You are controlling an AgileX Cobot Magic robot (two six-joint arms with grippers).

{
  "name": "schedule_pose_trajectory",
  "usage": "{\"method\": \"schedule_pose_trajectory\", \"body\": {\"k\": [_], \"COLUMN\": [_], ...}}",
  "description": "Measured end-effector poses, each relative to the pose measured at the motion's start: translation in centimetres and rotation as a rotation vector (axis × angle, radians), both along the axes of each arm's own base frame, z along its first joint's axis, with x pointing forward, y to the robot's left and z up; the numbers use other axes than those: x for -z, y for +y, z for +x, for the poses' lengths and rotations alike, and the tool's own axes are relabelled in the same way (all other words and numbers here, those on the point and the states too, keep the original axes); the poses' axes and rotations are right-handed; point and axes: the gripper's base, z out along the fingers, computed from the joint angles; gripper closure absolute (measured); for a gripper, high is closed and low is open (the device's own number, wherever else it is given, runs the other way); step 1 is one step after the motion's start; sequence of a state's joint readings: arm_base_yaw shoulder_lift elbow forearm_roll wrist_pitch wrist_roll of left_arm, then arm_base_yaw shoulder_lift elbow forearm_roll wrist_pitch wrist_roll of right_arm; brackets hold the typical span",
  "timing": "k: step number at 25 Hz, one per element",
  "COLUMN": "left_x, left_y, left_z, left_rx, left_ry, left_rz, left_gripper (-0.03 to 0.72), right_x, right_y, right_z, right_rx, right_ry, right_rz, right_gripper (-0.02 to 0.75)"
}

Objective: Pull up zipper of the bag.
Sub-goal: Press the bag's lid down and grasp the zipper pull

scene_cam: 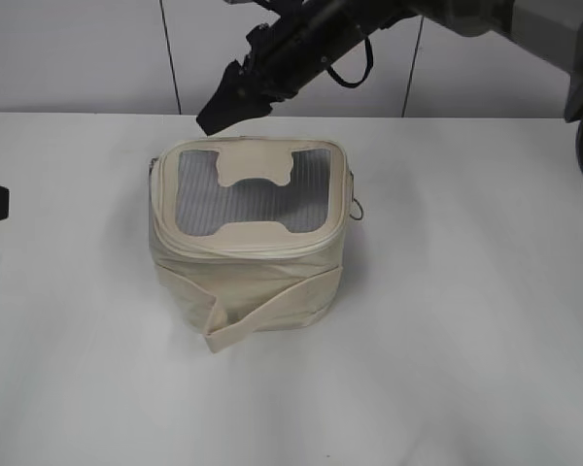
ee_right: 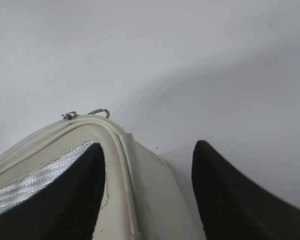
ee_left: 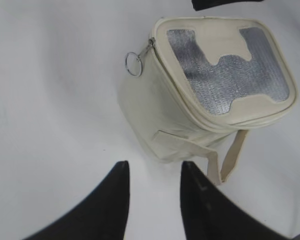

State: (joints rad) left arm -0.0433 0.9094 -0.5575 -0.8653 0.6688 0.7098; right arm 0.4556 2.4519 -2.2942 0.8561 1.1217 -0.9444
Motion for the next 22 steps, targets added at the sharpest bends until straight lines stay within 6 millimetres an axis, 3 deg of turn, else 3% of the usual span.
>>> {"method": "schedule_pose_trajectory", "body": {"k": [5, 9, 12, 16, 20, 22], "left_x": [-0.6, -0.2, 0.6, 1.6, 2.8, 3.4], "left_y": [-0.2, -0.4, -0.7, -1.0, -0.7, -0.1], "left_z": [2.0, 3.4, 4.4, 5.4, 6.8, 7.5], "left_rx": [0.033, 0.067, 0.091, 0.119, 0.117, 0.124], "left_ry": [-0.023, -0.024, -0.014, -0.006, -0.001, -0.003], "left_rz": [0.016, 0.020, 0.003, -0.019, -0.064, -0.095], "left_gripper": [0.400, 0.400, 0.400, 0.390, 0.333, 0.295], "right_x": [2.5, 3.1, 3.1, 3.1, 3.2, 3.2], "right_y": [0.2, 0.2, 0.3, 0.3, 0.6, 0.6], "right_z": [0.0, 0.0, -0.1, -0.2, -0.5, -0.5], "right_rx": [-0.016, -0.014, -0.017, -0.023, -0.039, -0.038], "right_ry": [0.097, 0.131, 0.145, 0.151, 0.146, 0.148], "right_rz": [-0.024, -0.033, -0.024, -0.022, -0.044, -0.050], "right_gripper": [0.294, 0.316, 0.397, 0.444, 0.650, 0.681]}}
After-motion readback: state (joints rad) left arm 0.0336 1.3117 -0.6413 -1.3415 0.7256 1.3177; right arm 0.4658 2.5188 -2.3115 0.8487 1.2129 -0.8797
